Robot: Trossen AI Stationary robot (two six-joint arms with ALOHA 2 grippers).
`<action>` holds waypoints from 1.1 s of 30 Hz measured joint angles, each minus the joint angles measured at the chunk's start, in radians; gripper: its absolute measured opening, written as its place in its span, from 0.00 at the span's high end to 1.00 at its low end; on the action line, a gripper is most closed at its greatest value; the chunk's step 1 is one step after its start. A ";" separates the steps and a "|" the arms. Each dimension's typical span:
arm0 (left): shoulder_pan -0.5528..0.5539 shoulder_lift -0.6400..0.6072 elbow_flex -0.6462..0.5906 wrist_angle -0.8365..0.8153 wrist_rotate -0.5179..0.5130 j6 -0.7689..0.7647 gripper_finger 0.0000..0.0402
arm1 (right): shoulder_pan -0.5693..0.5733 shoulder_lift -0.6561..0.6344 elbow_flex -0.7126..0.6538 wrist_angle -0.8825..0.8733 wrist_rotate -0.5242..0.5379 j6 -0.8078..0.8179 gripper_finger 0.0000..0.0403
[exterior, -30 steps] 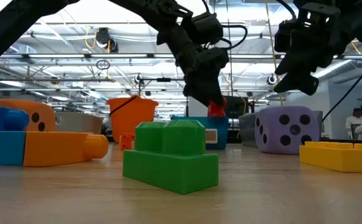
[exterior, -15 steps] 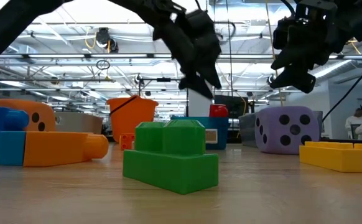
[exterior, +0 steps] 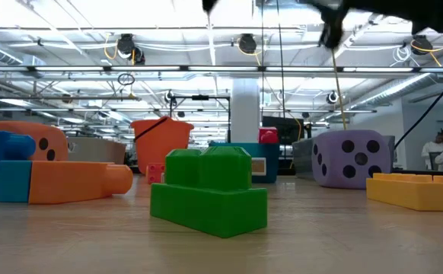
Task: Pick & Place Toys
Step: Put the yellow game piece into the blue bin
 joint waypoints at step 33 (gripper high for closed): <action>-0.505 -0.064 0.000 0.383 -0.277 -0.131 0.59 | 0.644 0.380 1.012 -1.470 0.097 -0.446 0.48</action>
